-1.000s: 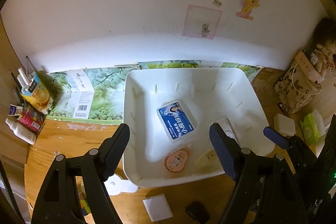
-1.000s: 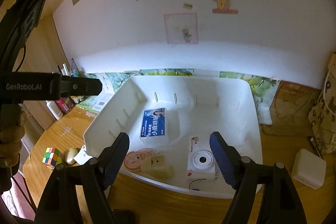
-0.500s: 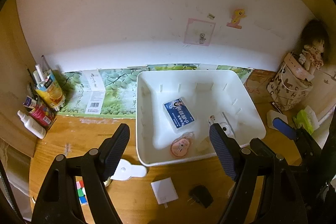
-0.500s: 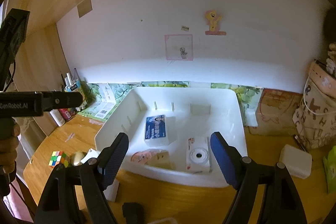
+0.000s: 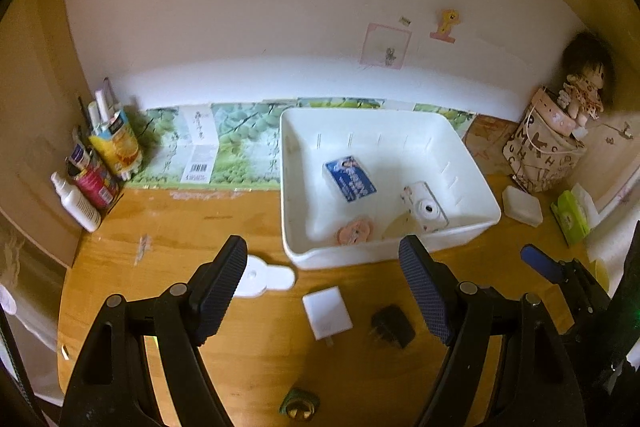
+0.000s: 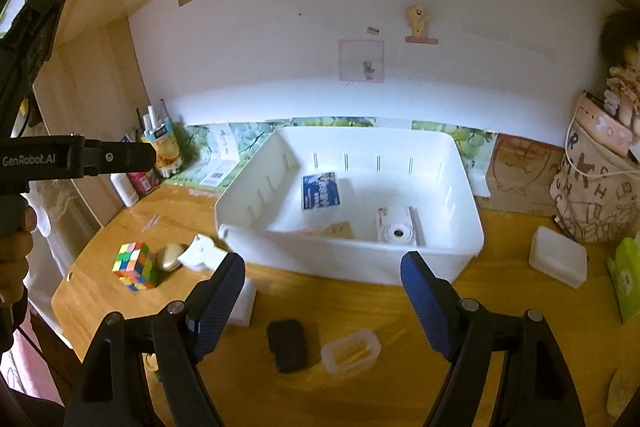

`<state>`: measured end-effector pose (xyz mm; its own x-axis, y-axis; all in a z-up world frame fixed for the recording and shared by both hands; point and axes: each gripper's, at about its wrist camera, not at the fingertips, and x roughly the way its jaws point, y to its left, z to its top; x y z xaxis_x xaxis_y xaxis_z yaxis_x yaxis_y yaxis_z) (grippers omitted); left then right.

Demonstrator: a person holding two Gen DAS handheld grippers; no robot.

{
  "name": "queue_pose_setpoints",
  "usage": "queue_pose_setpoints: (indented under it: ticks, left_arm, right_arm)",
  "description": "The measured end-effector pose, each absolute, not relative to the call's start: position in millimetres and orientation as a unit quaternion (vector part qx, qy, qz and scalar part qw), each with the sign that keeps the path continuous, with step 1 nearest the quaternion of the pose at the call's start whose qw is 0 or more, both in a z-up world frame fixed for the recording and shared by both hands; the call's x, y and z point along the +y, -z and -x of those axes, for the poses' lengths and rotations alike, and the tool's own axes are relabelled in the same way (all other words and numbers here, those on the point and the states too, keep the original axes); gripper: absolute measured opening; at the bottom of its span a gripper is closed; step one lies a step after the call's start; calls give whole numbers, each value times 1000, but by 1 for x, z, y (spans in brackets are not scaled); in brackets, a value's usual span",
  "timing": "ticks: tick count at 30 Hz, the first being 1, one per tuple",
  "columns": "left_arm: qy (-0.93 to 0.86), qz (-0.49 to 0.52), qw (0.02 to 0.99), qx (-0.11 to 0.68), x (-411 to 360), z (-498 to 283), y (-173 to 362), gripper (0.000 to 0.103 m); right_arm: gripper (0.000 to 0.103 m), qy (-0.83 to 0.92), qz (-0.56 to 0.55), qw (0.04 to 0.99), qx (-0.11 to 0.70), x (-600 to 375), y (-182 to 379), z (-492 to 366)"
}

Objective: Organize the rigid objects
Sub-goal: 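Withdraw both open tools from the bin back over the desk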

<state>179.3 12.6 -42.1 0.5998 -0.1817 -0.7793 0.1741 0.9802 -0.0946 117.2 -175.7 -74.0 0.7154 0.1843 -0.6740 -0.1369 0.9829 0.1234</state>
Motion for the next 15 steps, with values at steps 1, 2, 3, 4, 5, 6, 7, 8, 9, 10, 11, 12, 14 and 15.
queue_pose_setpoints:
  ticks: [1,2,3,4,5,6,7,8,9,10,11,12,14,15]
  left_arm:
    - [98,7,893,439,16,-175,44,81]
    - [98,8,892,442,18,-172,46,81]
    - [96,10,890,445,21,-169,48,81]
    - [93,12,889,449,23,-166,50,81]
    - [92,13,887,453,26,-162,53,81]
    - [92,14,885,457,28,-160,55,81]
    - [90,15,882,462,31,-156,59,81]
    - [89,16,880,465,33,-153,61,81]
    - [89,17,879,469,36,-150,64,81]
    - [88,18,877,473,38,-147,68,81]
    - [87,19,875,476,40,-144,70,81]
    - [87,21,873,479,42,-142,73,81]
    - [87,24,869,487,46,-137,79,81]
    - [87,26,866,491,48,-134,81,81]
  right_arm:
    - [81,-85,-32,925,368,-174,75,-113]
    - [81,-84,-32,925,369,-172,75,-109]
    - [81,-83,-32,924,371,-170,76,-106]
    - [81,-82,-32,924,373,-168,77,-102]
    - [81,-81,-32,923,374,-166,78,-98]
    - [81,-81,-31,922,377,-164,79,-94]
    - [81,-81,-30,921,380,-162,80,-90]
    - [81,-81,-30,920,382,-160,81,-86]
    - [81,-81,-29,919,385,-158,83,-83]
    - [81,-81,-28,918,388,-156,85,-79]
    - [81,-81,-27,917,390,-154,86,-76]
    - [81,-81,-27,915,393,-151,88,-73]
    - [81,-81,-26,912,400,-147,92,-67]
    - [81,-81,-25,911,403,-146,93,-65]
